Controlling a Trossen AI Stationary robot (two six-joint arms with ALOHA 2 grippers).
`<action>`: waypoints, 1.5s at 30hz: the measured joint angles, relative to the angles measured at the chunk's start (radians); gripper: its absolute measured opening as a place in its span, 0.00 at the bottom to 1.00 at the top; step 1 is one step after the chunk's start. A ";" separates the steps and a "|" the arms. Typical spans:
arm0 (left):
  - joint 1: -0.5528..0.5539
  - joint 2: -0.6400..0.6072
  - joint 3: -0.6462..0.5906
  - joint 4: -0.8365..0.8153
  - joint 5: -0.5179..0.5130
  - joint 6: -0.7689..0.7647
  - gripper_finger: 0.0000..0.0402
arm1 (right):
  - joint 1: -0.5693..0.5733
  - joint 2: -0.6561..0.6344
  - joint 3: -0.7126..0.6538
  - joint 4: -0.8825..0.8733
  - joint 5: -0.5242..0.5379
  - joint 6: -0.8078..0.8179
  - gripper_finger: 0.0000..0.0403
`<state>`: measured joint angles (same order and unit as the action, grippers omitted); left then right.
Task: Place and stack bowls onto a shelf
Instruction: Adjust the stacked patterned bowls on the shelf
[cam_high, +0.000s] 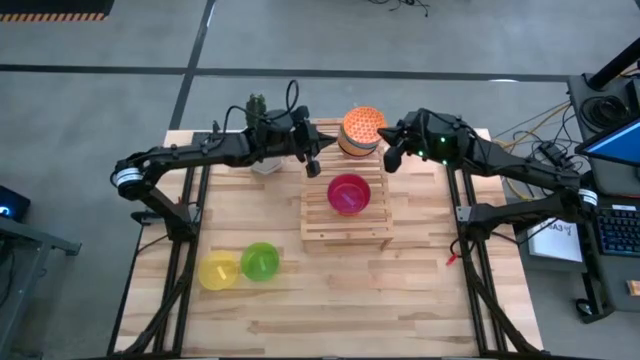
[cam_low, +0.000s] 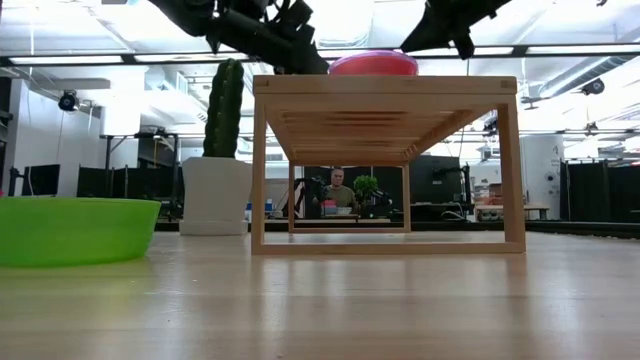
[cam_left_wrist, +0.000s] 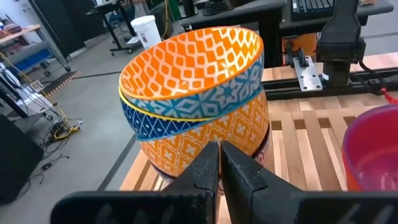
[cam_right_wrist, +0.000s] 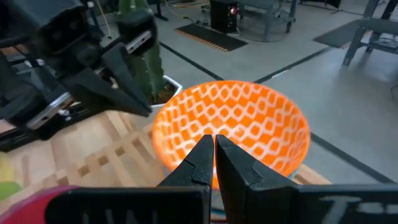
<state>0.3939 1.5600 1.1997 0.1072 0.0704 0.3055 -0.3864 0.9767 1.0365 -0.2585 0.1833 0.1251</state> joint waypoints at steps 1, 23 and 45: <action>0.000 0.000 -0.004 0.006 0.000 0.000 0.00 | 0.006 -0.007 -0.010 0.003 0.000 0.007 0.02; 0.001 0.091 -0.036 0.148 0.002 -0.057 0.00 | 0.038 -0.008 -0.060 0.010 0.003 0.057 0.02; -0.038 -0.045 -0.047 0.005 0.027 -0.079 0.00 | 0.142 -0.145 -0.185 -0.047 0.003 0.164 0.02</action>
<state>0.3559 1.5150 1.1530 0.1120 0.0975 0.2260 -0.2440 0.8318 0.8513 -0.3054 0.1865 0.2891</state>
